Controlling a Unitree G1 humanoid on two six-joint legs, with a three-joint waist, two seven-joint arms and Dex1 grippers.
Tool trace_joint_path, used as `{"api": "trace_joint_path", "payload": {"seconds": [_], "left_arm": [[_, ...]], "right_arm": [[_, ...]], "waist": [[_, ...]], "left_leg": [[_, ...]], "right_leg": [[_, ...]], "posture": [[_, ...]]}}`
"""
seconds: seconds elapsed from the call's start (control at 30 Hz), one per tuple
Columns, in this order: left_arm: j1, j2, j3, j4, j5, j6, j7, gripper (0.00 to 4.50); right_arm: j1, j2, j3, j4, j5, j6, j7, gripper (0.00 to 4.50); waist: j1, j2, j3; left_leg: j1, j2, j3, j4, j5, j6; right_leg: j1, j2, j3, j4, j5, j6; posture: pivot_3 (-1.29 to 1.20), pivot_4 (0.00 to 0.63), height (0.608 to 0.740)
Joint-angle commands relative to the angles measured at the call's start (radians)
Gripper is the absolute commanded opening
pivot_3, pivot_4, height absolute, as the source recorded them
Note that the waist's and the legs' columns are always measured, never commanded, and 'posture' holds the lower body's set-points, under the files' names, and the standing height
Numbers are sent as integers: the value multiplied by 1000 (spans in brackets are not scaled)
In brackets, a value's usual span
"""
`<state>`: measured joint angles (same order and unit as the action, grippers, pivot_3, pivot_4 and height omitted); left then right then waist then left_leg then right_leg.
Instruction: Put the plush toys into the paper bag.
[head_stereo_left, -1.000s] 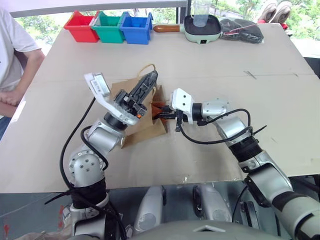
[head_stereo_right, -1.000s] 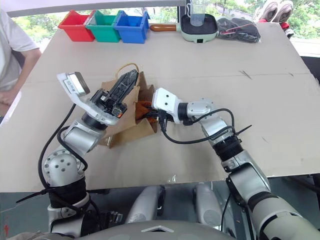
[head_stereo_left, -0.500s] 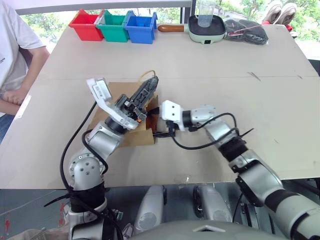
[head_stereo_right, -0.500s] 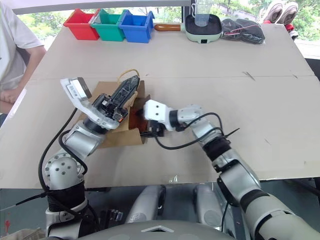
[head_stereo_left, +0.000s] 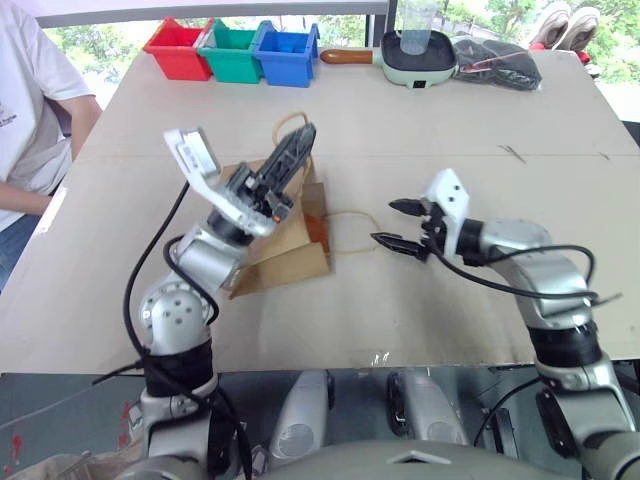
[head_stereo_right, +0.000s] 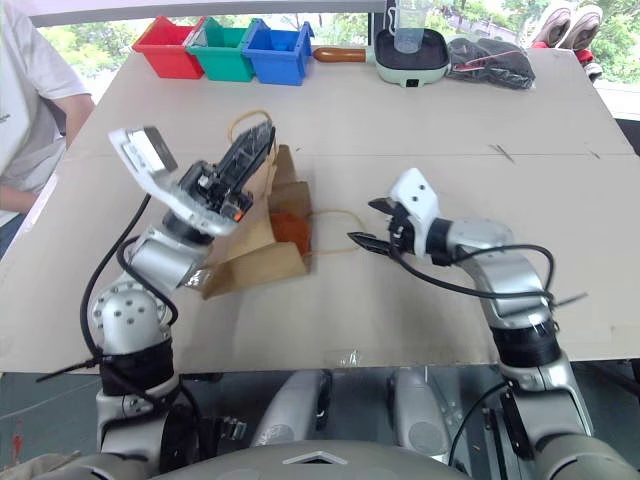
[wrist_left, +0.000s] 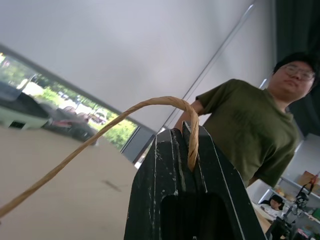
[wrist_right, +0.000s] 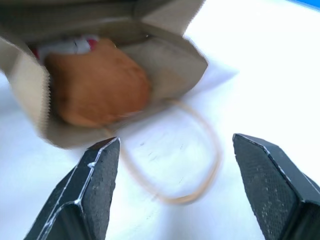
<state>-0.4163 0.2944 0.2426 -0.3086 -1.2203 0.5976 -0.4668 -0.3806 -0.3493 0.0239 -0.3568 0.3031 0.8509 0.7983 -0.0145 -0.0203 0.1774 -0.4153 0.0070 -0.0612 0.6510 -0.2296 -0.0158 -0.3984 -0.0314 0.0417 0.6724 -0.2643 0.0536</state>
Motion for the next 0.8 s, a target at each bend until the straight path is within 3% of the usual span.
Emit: {"api": "trace_joint_path", "payload": {"seconds": [0.03,0.17,0.4,0.7,0.8], "left_arm": [[-71,0,0,17,-31,5,-44,0],[-71,18,11,15,-53,35,-60,0],[50,44,17,-88,-91,65,-53,0],[216,144,119,-217,-230,85,-4,0],[267,166,148,-251,-263,74,21,0]], "right_arm": [[14,77,-213,-136,187,312,-125,3440],[46,168,-335,-159,286,507,-208,3440],[-29,300,-491,-15,398,510,-305,3440],[-129,209,-607,44,604,506,-301,3440],[-180,179,-551,88,568,473,-346,3440]], "waist": [[-4,0,0],[-4,0,0],[-17,1,0],[-22,1,0],[-26,1,0]], "left_leg": [[0,0,1,0,0,0],[1,1,-1,-1,0,0],[1,1,1,-1,0,0],[1,1,2,-2,0,0],[1,2,2,-3,0,0]], "right_leg": [[0,0,1,0,0,0],[0,1,-1,0,0,0],[0,1,1,0,0,0],[0,1,1,-1,0,0],[0,1,1,-1,0,0]], "posture": [[0,150,740],[0,150,740],[0,150,740],[0,150,740],[0,150,740]]}}
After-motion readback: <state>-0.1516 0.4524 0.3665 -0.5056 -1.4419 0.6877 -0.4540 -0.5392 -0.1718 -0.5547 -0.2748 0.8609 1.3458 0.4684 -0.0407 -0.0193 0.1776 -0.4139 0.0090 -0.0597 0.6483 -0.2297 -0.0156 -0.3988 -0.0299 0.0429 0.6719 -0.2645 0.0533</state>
